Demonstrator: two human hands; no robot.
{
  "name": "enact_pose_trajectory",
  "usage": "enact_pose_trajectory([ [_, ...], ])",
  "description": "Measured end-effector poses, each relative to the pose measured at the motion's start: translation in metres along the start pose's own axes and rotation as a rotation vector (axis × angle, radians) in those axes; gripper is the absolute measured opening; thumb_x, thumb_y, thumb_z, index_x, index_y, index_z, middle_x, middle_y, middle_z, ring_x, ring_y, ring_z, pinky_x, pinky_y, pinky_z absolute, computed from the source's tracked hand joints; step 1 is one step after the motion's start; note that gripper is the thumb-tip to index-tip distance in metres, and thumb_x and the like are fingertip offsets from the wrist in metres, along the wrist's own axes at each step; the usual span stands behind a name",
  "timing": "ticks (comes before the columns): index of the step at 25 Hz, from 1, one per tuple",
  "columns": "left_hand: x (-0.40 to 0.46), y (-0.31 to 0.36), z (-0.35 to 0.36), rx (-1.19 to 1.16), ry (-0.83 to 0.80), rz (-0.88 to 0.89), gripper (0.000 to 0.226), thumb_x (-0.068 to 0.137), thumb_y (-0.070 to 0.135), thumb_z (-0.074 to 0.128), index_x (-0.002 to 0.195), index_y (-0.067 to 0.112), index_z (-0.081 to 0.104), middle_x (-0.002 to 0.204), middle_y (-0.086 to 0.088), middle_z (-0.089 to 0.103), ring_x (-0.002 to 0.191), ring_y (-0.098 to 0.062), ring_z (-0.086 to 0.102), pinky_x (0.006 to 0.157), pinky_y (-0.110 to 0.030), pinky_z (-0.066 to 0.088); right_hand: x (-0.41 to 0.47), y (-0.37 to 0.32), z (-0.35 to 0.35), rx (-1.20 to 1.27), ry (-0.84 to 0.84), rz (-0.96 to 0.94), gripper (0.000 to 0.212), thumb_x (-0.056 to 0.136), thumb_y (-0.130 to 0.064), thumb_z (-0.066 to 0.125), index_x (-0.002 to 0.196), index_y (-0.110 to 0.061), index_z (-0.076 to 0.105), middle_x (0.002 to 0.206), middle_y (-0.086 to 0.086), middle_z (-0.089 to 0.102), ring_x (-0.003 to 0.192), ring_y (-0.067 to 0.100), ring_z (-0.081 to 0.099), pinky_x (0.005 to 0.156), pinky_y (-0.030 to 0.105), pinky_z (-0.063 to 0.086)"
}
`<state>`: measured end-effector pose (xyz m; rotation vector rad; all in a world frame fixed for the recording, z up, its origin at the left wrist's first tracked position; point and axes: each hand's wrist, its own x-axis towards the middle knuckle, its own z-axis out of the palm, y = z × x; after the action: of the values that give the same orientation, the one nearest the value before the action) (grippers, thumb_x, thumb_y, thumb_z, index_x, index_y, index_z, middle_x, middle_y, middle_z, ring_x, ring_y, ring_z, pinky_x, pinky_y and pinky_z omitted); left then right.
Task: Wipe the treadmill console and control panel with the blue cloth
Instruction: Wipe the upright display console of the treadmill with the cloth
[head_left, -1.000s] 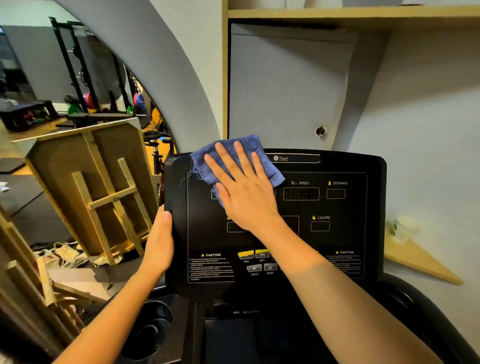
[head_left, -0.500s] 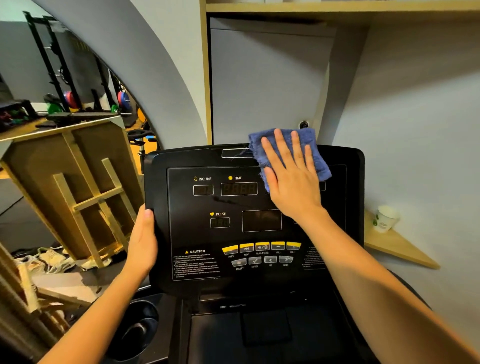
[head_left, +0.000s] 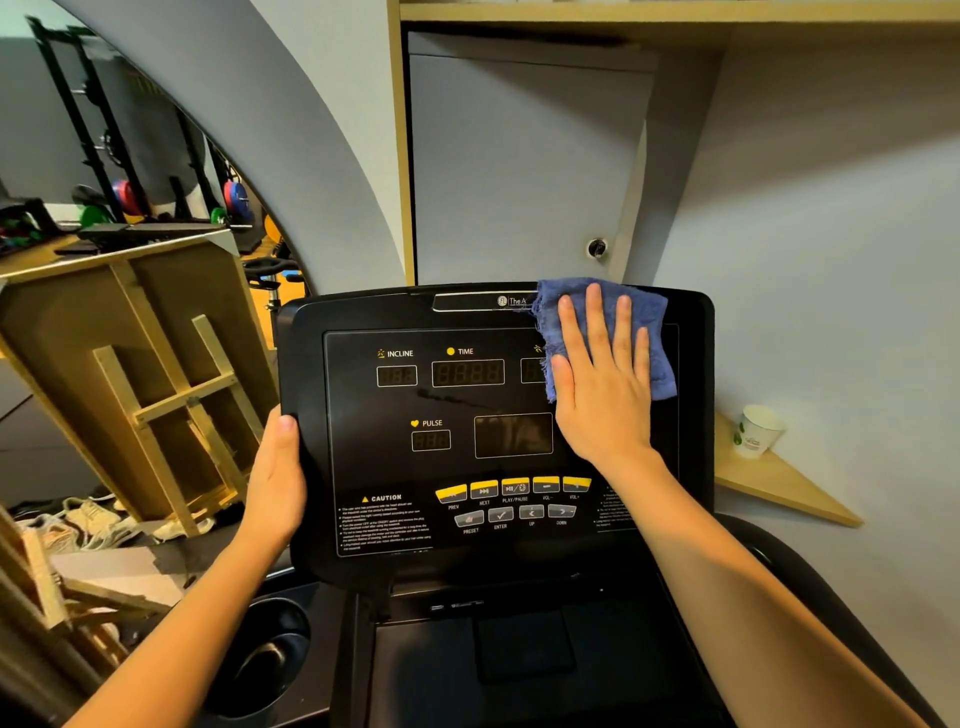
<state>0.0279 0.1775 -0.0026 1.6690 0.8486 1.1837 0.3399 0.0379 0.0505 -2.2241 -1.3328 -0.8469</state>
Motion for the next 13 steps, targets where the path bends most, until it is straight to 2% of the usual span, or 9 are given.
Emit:
enact_pose_trajectory([
  [3,0.001,-0.004,-0.001,0.006,0.003,0.005,0.033,0.107,0.039,0.023,0.121,0.027,0.05,0.113,0.011,0.06,0.101,0.01,0.057,0.088,-0.022,0.041,-0.021,0.002,0.006,-0.003,-0.026,0.024,0.06,0.107,-0.045,0.007,0.163,-0.025,0.002,0.171,0.009,0.001,0.157,0.035,-0.003,0.125,0.057,0.011],
  [8,0.0,-0.003,-0.001,0.031,0.005,-0.002,0.029,0.105,0.046,0.023,0.11,0.04,0.05,0.112,0.012,0.059,0.099,0.01,0.056,0.087,-0.025,0.041,-0.066,0.004,0.016,0.0,-0.076,0.046,0.061,0.107,-0.046,0.004,0.163,-0.023,0.004,0.171,0.011,0.003,0.157,0.037,-0.002,0.124,0.059,0.013],
  [10,0.0,-0.002,0.0,0.027,0.011,-0.009,0.028,0.106,0.044,0.022,0.109,0.04,0.05,0.11,0.013,0.058,0.096,0.011,0.056,0.085,-0.023,0.042,-0.084,0.003,0.02,0.0,-0.086,0.06,0.061,0.107,-0.047,0.003,0.163,-0.023,0.005,0.17,0.012,0.004,0.157,0.037,-0.001,0.124,0.058,0.014],
  [13,-0.002,0.003,0.002,0.021,0.011,-0.002,0.029,0.108,0.036,0.021,0.114,0.033,0.05,0.11,0.013,0.057,0.095,0.015,0.055,0.082,-0.01,0.041,-0.109,0.001,0.025,-0.005,-0.102,0.067,0.061,0.107,-0.045,0.006,0.163,-0.02,0.01,0.17,0.014,0.009,0.156,0.039,0.004,0.123,0.059,0.017],
])
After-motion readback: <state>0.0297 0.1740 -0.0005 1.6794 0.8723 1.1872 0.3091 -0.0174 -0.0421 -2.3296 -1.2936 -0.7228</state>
